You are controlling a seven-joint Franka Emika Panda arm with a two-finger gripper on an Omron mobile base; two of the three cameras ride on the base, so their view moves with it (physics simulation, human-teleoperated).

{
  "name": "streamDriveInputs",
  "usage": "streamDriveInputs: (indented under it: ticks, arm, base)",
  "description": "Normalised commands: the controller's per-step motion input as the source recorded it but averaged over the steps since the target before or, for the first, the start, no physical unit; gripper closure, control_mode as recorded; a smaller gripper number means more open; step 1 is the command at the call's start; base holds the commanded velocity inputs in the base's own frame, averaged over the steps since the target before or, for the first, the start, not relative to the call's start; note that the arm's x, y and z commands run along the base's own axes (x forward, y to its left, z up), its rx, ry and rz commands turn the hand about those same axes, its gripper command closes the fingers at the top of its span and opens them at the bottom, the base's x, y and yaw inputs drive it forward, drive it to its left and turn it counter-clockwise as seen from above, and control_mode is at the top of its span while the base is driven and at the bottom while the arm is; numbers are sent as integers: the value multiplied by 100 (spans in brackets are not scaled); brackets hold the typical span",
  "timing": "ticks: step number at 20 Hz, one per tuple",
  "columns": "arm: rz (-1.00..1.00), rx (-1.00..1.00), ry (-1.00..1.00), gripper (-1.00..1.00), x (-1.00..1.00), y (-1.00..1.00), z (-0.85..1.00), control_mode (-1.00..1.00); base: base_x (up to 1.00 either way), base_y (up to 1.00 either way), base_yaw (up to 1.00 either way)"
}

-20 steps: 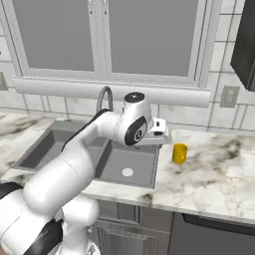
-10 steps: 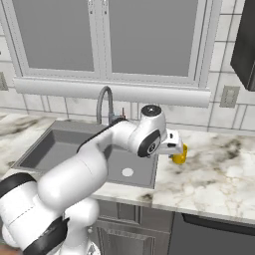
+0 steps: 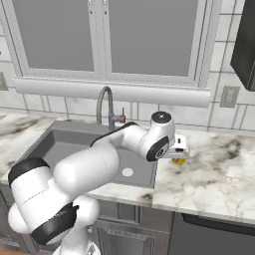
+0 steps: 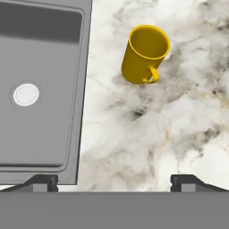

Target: Place the jar in the left basin and the mug in the right basin of the sink.

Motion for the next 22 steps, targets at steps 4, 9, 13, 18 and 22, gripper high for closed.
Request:
streamDriveInputs:
  ticks: [4,9,13,18,22]
  arm:
    - [0,0,0,-100,31,-9,-15,-100]
    - [0,0,0,-100,25,-13,-20,-100]
    - [0,0,0,-100,17,-20,-21,-100]
    - [0,0,0,-100,25,-20,-19,-100]
    - [0,0,0,-100,37,-13,-16,-100]
  base:
    - [0,0,0]
    - [0,0,0]
    - [0,0,0]
    - [0,0,0]
    - [0,0,0]
